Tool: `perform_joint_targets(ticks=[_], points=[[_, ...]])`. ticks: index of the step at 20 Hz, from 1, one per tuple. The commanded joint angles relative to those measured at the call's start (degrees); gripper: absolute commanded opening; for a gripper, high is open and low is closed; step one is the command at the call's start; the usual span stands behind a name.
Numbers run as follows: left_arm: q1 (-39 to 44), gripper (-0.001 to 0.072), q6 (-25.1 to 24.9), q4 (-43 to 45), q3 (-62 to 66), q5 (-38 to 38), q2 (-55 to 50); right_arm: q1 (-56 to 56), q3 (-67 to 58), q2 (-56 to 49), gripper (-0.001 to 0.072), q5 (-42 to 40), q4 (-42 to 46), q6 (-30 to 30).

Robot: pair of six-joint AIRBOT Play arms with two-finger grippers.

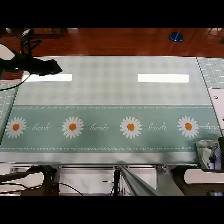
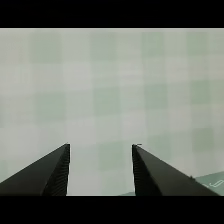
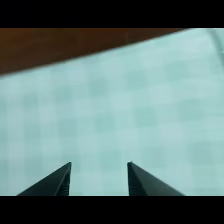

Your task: Fold the shirts.

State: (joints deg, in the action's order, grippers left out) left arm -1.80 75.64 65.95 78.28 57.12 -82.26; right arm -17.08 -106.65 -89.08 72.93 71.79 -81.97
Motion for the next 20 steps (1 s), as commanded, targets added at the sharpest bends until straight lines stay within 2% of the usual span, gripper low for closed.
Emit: perform_joint_targets(ticks=[1,2,4,7,11,13,16,20], points=[[6.69,0.0470,-0.09,7.08,0.04,2.97,-0.04,23.98,-1.11,-7.30,0.0410,10.54,29.86,4.48],[8.98,0.0471,0.28,10.29,0.15,3.37,-0.02,26.69,-1.07,-9.18,0.0411,12.24,30.60,2.86],[12.28,0.0471,2.93,14.71,1.86,4.76,-0.55,28.30,-1.07,-13.00,0.0413,16.98,24.30,2.36],[13.25,0.0471,4.76,15.78,6.01,9.62,-3.34,27.43,-1.07,-15.96,0.0427,23.10,23.93,0.33],[13.16,0.0471,5.33,15.72,8.39,14.51,-8.17,22.73,-1.07,-11.96,0.0462,21.70,14.95,1.68],[13.25,0.0470,7.45,15.72,8.37,15.61,-9.09,20.37,-1.07,-9.51,0.0462,18.58,11.21,1.62],[13.25,0.0470,11.63,15.41,9.05,15.54,-8.68,19.39,-0.15,-7.41,0.0461,15.15,11.82,1.20],[13.27,0.0470,12.11,11.28,9.79,15.91,-7.80,19.82,12.72,-2.75,0.0461,8.76,9.99,1.95]])
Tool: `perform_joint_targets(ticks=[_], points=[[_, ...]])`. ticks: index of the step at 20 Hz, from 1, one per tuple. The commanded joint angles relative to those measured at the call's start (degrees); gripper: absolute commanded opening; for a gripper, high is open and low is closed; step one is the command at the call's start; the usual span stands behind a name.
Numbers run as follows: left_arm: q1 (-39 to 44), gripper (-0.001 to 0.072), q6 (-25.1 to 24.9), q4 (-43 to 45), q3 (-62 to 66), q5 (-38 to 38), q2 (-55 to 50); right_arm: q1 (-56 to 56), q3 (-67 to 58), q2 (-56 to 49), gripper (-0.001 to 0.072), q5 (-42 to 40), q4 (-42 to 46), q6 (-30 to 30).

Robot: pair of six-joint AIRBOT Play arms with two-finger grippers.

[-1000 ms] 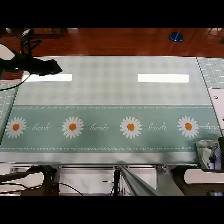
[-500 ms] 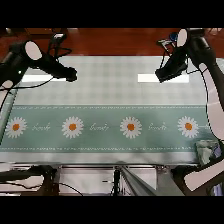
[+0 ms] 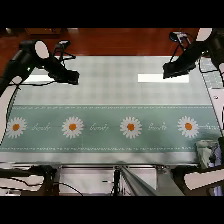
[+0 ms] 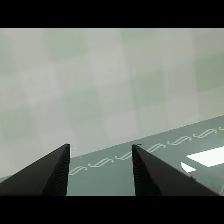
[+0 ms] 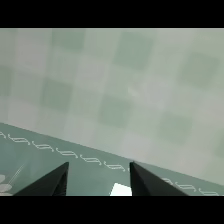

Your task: Fold the shirts.

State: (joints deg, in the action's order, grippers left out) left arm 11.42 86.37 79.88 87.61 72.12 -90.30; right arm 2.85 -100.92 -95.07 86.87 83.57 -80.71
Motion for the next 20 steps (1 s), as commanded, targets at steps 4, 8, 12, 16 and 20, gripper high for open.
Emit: perform_joint_targets(ticks=[4,8,12,16,20], points=[[0.09,0.0470,1.36,-2.71,0.42,1.57,-0.02,-0.31,19.71,10.82,0.0461,-15.08,2.45,0.81],[0.09,0.0469,1.36,-2.71,0.42,1.51,-0.15,-0.66,19.91,11.74,0.0462,-17.18,2.36,0.13],[0.11,0.0469,1.38,-2.73,0.42,1.49,-0.15,-0.61,19.93,11.72,0.0461,-17.33,2.29,0.15],[0.11,0.0469,1.38,-2.73,0.42,1.49,-0.15,-0.61,19.93,11.72,0.0461,-17.49,2.32,0.15],[0.11,0.0469,1.38,-2.73,0.42,1.49,-0.15,-0.61,19.93,11.72,0.0462,-17.49,2.32,0.15]])
